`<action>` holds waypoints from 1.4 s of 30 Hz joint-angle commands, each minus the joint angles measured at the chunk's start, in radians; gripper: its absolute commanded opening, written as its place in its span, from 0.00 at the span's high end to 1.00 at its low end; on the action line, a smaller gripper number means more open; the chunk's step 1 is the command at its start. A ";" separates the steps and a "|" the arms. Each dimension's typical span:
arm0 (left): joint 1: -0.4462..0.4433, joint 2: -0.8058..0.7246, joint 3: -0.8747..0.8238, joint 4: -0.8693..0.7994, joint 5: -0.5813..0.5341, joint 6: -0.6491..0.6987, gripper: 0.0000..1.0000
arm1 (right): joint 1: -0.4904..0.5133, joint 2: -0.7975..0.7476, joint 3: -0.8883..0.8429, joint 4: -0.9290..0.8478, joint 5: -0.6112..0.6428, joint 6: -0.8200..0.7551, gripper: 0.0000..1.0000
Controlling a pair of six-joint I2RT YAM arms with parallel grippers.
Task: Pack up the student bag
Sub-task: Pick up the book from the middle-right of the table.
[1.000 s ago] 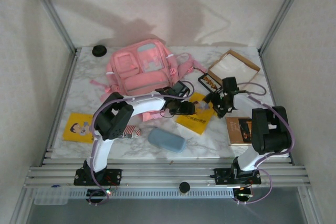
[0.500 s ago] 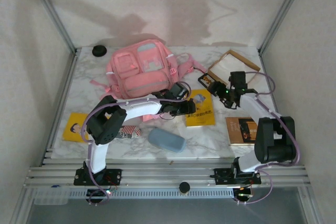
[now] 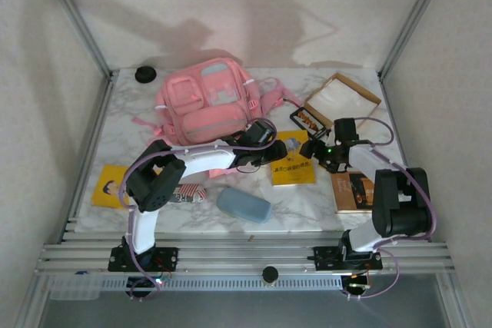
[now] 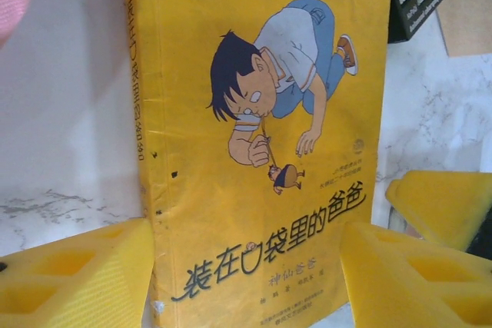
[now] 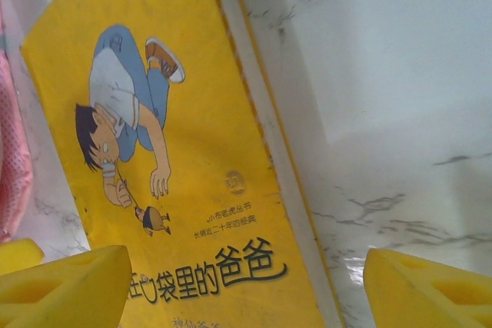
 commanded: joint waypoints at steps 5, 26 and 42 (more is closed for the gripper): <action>-0.013 0.071 -0.003 0.016 -0.001 -0.021 0.39 | 0.028 0.057 -0.002 0.032 -0.054 -0.043 0.25; -0.032 0.104 -0.001 0.028 0.009 -0.033 0.41 | 0.035 0.024 0.043 0.015 -0.280 -0.099 0.30; -0.033 0.107 0.007 -0.002 -0.011 -0.008 0.41 | 0.032 -0.090 0.091 -0.147 -0.205 -0.125 0.38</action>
